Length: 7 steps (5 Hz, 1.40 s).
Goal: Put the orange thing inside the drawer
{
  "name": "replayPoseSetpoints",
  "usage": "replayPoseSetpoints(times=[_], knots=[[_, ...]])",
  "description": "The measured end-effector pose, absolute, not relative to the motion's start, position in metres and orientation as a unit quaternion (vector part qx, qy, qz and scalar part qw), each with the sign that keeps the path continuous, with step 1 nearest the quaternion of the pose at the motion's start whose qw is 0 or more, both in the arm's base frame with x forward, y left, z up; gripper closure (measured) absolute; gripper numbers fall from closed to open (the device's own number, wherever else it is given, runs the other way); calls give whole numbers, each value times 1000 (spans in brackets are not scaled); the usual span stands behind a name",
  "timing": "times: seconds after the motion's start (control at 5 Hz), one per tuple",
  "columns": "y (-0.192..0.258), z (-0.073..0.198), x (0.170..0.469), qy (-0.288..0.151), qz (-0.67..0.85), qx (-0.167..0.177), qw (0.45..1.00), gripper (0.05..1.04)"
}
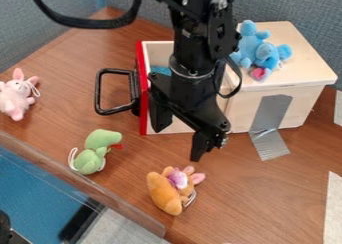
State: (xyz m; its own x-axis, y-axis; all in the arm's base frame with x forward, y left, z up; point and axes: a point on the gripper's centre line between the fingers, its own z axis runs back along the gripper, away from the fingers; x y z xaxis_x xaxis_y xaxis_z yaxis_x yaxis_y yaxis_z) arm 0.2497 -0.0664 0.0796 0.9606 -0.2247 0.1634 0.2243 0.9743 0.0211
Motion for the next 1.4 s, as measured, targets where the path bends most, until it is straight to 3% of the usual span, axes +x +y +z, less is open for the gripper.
replayPoseSetpoints(times=[0.2,0.4,0.8,1.0,1.2,1.4], knots=[[-66,72,247,-69,-111,3,991,85],[-82,45,226,-44,-138,9,989,85],[-68,-9,226,-14,-93,88,992,85],[-67,-13,241,-29,-87,110,990,133],[-76,-16,242,-41,-113,127,985,379],[-78,-12,239,-26,-109,118,987,576]])
